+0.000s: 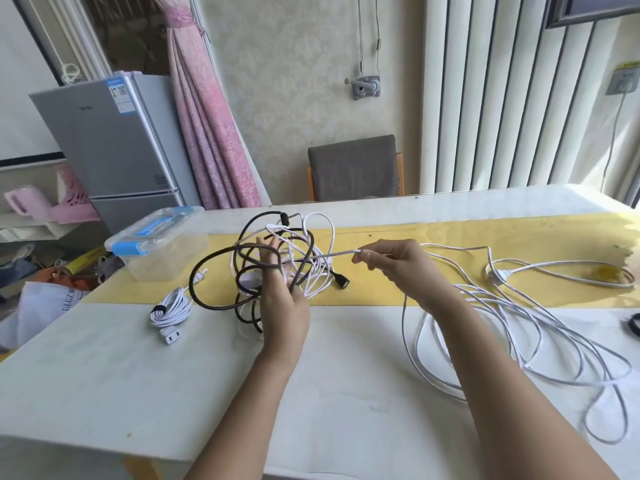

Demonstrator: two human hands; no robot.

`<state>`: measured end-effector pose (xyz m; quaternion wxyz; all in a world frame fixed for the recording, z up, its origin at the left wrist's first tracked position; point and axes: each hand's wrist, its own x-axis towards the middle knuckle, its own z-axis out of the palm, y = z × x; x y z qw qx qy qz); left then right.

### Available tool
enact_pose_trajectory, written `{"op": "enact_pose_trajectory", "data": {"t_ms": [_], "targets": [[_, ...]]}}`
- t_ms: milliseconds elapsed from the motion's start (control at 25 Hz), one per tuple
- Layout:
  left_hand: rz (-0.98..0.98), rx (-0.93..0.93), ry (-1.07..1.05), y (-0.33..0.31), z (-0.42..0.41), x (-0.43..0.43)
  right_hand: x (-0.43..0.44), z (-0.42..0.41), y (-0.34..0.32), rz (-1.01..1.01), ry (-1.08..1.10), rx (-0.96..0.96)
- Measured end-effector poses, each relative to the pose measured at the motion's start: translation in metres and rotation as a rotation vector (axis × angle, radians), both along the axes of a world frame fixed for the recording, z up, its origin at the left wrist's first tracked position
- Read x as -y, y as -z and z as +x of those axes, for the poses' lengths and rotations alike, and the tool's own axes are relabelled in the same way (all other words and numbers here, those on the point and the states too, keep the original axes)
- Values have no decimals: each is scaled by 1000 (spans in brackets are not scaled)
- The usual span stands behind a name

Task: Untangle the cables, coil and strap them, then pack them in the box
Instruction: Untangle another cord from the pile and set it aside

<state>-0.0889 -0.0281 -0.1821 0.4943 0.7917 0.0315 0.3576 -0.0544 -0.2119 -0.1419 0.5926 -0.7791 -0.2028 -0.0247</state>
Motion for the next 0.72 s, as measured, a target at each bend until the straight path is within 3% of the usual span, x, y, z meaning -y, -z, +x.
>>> {"op": "enact_pose_trajectory", "data": {"t_ms": [80, 200, 320, 440, 480, 520, 640, 720], "targets": [[18, -15, -21, 4, 3, -5, 4, 4, -1, 115, 182, 17], [-174, -179, -135, 3, 3, -38, 62, 29, 7, 412, 730, -68], [-149, -249, -255, 4, 1, -63, 127, 35, 21, 396, 1053, -128], [-391, -198, -119, -11, 2, -56, 133, 31, 21, 211, 969, -88], [-370, -231, -84, -18, 3, -52, 127, 31, 18, 210, 921, -45], [-228, -334, -76, -29, 1, -46, 119, 29, 12, 204, 866, -10], [508, -676, -85, -65, -16, -26, 92, 23, -2, 159, 564, 48], [603, -695, -3, -84, -29, -9, 79, 14, -11, 107, 334, 73]]}}
